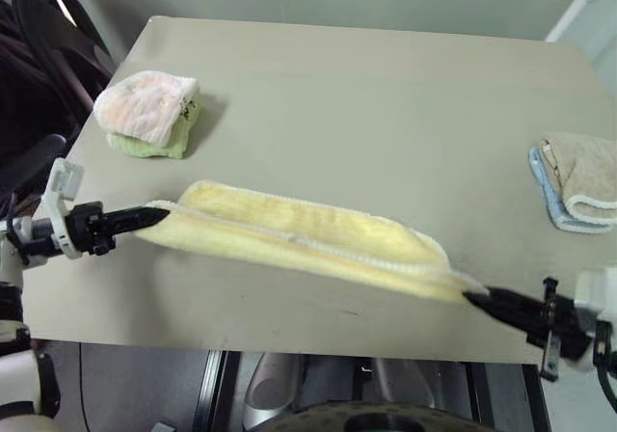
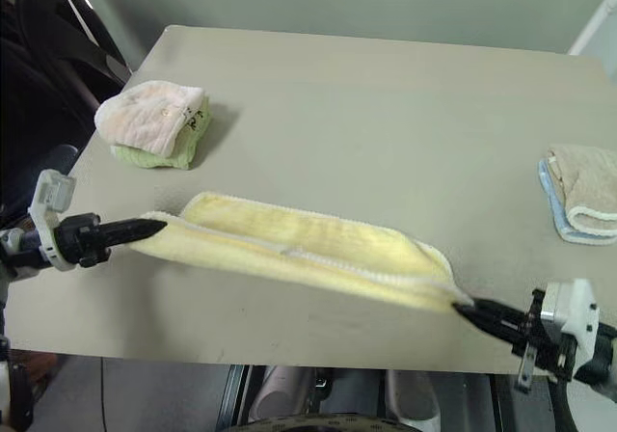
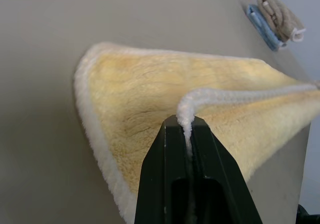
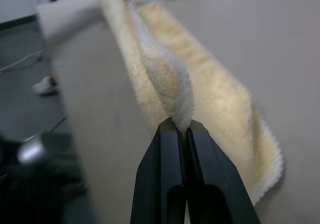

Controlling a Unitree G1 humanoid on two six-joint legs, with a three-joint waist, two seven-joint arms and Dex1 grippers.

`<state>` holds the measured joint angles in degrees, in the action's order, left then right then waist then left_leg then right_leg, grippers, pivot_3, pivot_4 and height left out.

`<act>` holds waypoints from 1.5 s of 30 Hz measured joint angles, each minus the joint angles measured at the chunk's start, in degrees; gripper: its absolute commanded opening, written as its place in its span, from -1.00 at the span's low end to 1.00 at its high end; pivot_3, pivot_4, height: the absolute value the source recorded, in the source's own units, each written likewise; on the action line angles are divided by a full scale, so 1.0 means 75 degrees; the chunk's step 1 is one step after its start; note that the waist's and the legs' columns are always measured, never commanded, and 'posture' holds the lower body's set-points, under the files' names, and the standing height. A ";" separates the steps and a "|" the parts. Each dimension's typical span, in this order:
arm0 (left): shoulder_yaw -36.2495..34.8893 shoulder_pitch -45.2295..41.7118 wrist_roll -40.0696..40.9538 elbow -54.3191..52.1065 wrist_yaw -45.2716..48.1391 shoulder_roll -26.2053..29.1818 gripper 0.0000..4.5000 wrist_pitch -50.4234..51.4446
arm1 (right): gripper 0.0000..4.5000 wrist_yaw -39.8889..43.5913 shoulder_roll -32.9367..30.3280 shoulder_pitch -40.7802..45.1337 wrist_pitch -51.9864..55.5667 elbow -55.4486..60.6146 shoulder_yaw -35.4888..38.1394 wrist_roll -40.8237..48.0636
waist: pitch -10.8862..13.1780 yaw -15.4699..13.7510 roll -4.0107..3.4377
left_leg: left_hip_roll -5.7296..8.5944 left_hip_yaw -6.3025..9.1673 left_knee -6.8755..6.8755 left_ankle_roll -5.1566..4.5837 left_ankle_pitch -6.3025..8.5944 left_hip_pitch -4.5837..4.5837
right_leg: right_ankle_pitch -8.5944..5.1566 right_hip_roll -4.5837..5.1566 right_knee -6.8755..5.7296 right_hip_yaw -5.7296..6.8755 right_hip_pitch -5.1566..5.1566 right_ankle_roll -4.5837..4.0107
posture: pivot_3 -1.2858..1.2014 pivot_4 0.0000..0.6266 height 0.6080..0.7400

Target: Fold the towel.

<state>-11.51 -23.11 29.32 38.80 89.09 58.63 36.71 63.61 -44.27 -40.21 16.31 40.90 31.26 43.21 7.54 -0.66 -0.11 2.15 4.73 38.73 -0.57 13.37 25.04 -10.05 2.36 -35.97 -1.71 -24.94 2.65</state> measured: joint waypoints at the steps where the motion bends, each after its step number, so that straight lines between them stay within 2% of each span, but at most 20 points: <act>1: 0.0046 0.0000 0.0013 0.0052 0.0004 0.0000 -0.99 -0.0049 | -1.00 0.0033 -0.0029 -0.0048 0.0063 0.0008 0.0000 -0.0003 | -0.0004 -0.0001 0.0007 | 0.0001 0.0002 0.0000 -0.0002 0.0004 0.0001 | -0.0003 0.0000 0.0000 0.0000 0.0000 -0.0001 | 0.03 -0.52 0.89; 7: 0.0336 -0.0101 0.0025 0.0641 0.0022 0.0102 -0.99 -0.0418 | -1.00 0.0522 -0.0319 -0.0645 0.0281 -0.0169 0.0129 -0.0215 | -0.0011 -0.0001 0.0018 | 0.0002 0.0008 -0.0017 0.0011 0.0024 0.0017 | -0.0024 -0.0001 -0.0001 0.0001 -0.0024 -0.0007 | 0.03 -0.52 0.89; 13: 0.0764 -0.0106 0.0171 0.0978 0.0042 0.0177 -0.99 -0.0779 | -1.00 0.0942 -0.0469 -0.0676 0.0293 -0.0262 0.0144 -0.0367 | -0.0015 -0.0001 0.0024 | 0.0002 0.0008 -0.0046 0.0069 0.0008 0.0014 | -0.0019 -0.0003 -0.0001 0.0003 -0.0029 -0.0076 | 0.03 -0.52 0.89; 18: 0.0772 -0.0388 0.0271 0.1217 0.0043 0.0183 -0.99 -0.1032 | -1.00 0.0665 -0.0417 0.0084 0.0367 -0.0457 0.0134 -0.0361 | -0.0018 0.0000 0.0028 | 0.0002 0.0008 -0.0051 0.0074 0.0005 0.0013 | -0.0025 -0.0003 -0.0001 0.0003 -0.0028 -0.0076 | 0.03 -0.52 0.89; 22: 0.0631 -0.1136 0.0197 0.1810 0.0035 -0.0087 -0.99 -0.1232 | -1.00 0.0448 -0.0413 0.0713 0.0534 -0.0646 -0.0060 -0.0362 | -0.0019 -0.0030 0.0030 | 0.0002 0.0010 -0.0054 0.0067 -0.0007 0.0013 | -0.0025 -0.0002 -0.0004 0.0006 -0.0022 -0.0079 | 0.03 -0.52 0.89; 26: 0.0630 -0.1495 -0.0001 0.2088 0.0025 -0.0269 -0.99 -0.1356 | -1.00 0.0364 -0.0420 0.1085 0.0608 -0.1017 -0.0436 -0.0488 | -0.0020 -0.0030 0.0032 | 0.0002 0.0009 -0.0054 0.0077 -0.0022 0.0007 | -0.0025 -0.0002 -0.0004 0.0007 -0.0019 -0.0078 | 0.03 -0.52 0.89; 33: 0.0643 -0.2021 -0.0549 0.2516 0.0008 -0.0644 -0.99 -0.1736 | -1.00 0.0036 -0.0378 0.1990 0.0738 -0.1761 -0.1434 -0.0992 | -0.0020 -0.0028 0.0032 | 0.0001 0.0009 -0.0057 -0.0003 -0.0088 0.0000 | -0.0023 -0.0002 -0.0006 0.0008 -0.0015 -0.0074 | 0.03 -0.52 0.89; 45: 0.0646 -0.2576 -0.1125 0.2672 -0.0025 -0.1004 -0.99 -0.1926 | -1.00 -0.0495 -0.0073 0.3056 0.0980 -0.2566 -0.2068 -0.1172 | -0.0021 -0.0032 0.0033 | 0.0004 0.0010 -0.0058 -0.0014 -0.0115 0.0002 | -0.0003 -0.0001 -0.0004 0.0006 -0.0008 -0.0059 | 0.03 -0.52 0.89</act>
<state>-6.66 -42.43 20.88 58.84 88.90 51.10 22.27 59.89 -44.82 -17.28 23.66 21.65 15.74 34.42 7.38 -0.89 0.14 2.18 4.80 38.29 -0.67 12.50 25.05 -10.07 2.36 -36.00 -1.66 -25.00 2.21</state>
